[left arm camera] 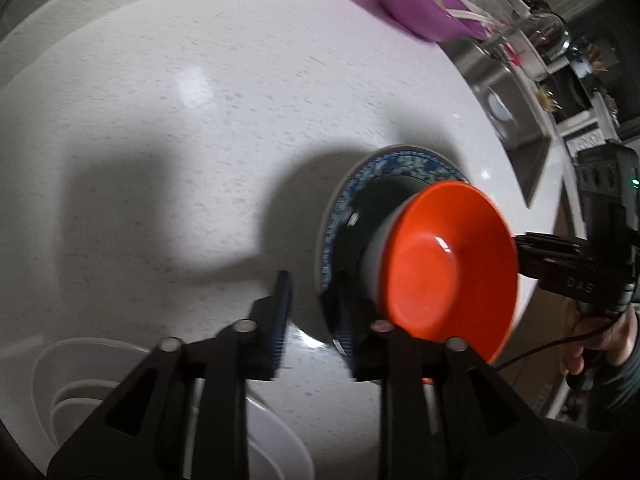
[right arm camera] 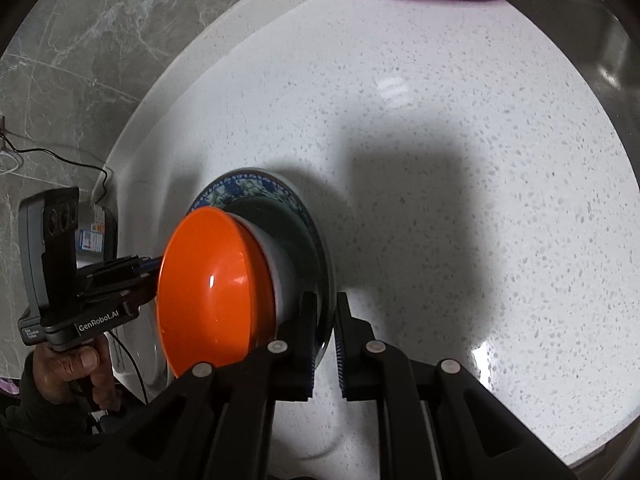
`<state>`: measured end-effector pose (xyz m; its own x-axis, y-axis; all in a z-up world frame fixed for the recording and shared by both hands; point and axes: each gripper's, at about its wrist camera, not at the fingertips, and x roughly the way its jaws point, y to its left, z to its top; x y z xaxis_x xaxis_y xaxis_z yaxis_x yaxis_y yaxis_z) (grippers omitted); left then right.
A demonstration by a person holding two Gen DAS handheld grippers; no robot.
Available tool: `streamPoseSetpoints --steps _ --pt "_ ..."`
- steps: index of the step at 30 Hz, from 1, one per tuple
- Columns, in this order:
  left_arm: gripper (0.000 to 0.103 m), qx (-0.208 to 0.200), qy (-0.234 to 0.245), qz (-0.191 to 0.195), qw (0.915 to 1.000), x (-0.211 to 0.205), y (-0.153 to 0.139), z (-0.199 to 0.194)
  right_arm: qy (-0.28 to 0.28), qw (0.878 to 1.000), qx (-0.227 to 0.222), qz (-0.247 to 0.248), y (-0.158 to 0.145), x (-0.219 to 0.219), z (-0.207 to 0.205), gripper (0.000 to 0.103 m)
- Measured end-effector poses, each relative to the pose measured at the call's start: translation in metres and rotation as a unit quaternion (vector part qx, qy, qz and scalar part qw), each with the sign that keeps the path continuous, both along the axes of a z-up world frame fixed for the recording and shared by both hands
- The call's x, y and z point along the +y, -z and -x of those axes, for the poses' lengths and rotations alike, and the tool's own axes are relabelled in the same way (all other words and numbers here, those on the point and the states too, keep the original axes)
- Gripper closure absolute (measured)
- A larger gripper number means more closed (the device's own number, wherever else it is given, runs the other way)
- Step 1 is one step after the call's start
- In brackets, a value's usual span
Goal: Organize plates and bowls
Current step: 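Lift the nested bowls with both grippers and carry them over the white plate stack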
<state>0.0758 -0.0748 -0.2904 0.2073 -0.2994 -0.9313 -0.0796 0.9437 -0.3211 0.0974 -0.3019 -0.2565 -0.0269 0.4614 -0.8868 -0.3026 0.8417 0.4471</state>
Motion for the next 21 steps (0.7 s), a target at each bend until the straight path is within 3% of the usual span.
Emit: streamPoseSetpoints --steps 4,6,7,10,12,13,15,18,21 --pt "0.046 -0.001 -0.041 -0.001 0.9992 0.017 0.007 0.012 -0.006 0.999 -0.051 -0.013 -0.004 -0.003 0.004 0.091" --pt "0.046 0.0 -0.046 0.003 0.9989 0.021 0.009 0.015 -0.005 0.997 -0.076 -0.026 -0.005 -0.003 0.007 0.09" --pt "0.046 0.0 -0.043 0.002 0.9991 0.021 0.009 0.016 -0.004 0.996 -0.083 -0.028 -0.005 -0.006 0.008 0.084" --pt "0.046 -0.001 -0.041 -0.001 0.9992 0.021 0.012 0.015 0.009 0.995 -0.085 -0.044 -0.004 -0.015 0.012 0.082" --pt "0.046 -0.007 -0.035 -0.004 0.9994 0.019 0.012 0.012 0.013 0.997 -0.071 -0.041 0.0 -0.02 0.011 0.07" --pt "0.048 -0.009 -0.028 -0.006 0.9996 0.019 0.011 0.011 0.023 0.997 -0.055 -0.04 0.003 -0.024 0.008 0.063" --pt "0.049 -0.014 -0.017 -0.009 0.9997 0.016 0.009 0.01 0.032 0.998 -0.035 -0.047 0.006 -0.027 0.006 0.063" --pt "0.067 -0.02 -0.002 0.01 0.9997 0.015 0.007 0.009 0.031 0.998 -0.028 -0.052 0.006 -0.026 0.006 0.064" --pt "0.078 -0.02 0.017 0.017 0.9995 0.01 0.004 0.005 0.007 0.997 -0.023 -0.074 0.002 -0.017 0.008 0.091"
